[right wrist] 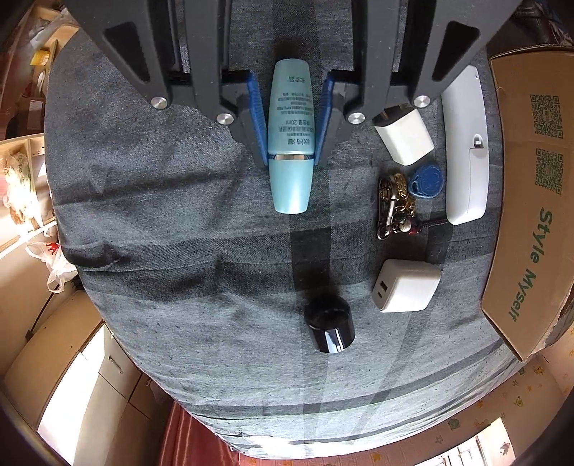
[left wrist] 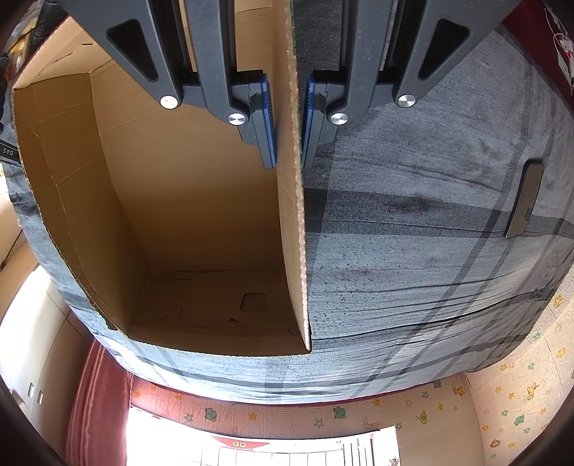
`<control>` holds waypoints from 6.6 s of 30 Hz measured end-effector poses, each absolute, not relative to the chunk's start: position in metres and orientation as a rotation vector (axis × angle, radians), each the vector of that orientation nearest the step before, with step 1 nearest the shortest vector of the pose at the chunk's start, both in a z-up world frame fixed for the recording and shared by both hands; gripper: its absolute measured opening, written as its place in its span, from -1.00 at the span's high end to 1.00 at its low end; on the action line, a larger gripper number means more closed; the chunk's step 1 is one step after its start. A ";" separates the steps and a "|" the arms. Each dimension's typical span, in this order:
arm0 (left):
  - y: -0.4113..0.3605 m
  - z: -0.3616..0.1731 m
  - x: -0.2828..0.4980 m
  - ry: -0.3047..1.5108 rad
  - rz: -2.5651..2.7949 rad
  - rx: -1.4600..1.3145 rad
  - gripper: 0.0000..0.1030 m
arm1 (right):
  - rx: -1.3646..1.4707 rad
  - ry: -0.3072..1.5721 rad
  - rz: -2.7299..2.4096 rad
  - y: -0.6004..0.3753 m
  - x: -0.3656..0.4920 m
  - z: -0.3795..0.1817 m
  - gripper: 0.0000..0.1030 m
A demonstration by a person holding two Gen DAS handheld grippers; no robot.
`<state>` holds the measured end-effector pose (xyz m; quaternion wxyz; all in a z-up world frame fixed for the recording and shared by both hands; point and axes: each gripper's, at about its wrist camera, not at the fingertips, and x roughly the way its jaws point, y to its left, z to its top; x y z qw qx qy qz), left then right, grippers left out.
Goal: Organize rigid objects
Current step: 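Grasp the light-blue cosmetic bottle with the right gripper, then lift the bottle with the right gripper and carry it over the box, then open the right gripper to drop the bottle into the box, then move the right gripper back to the items beside the box, then grasp the small white charger plug with the right gripper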
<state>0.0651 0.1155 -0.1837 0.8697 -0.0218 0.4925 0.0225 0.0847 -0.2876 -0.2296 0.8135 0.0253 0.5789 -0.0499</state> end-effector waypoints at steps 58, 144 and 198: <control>0.113 -0.185 0.066 1.035 0.052 -0.035 0.71 | -0.190 1.040 0.295 -0.073 0.117 -0.087 0.47; 0.114 -0.184 0.068 1.041 0.056 -0.037 0.71 | -0.150 1.066 0.292 -0.088 0.125 -0.079 -0.99; 0.112 -0.185 0.068 1.039 0.061 -0.026 0.71 | 0.017 1.291 0.030 -0.222 0.093 -0.244 0.29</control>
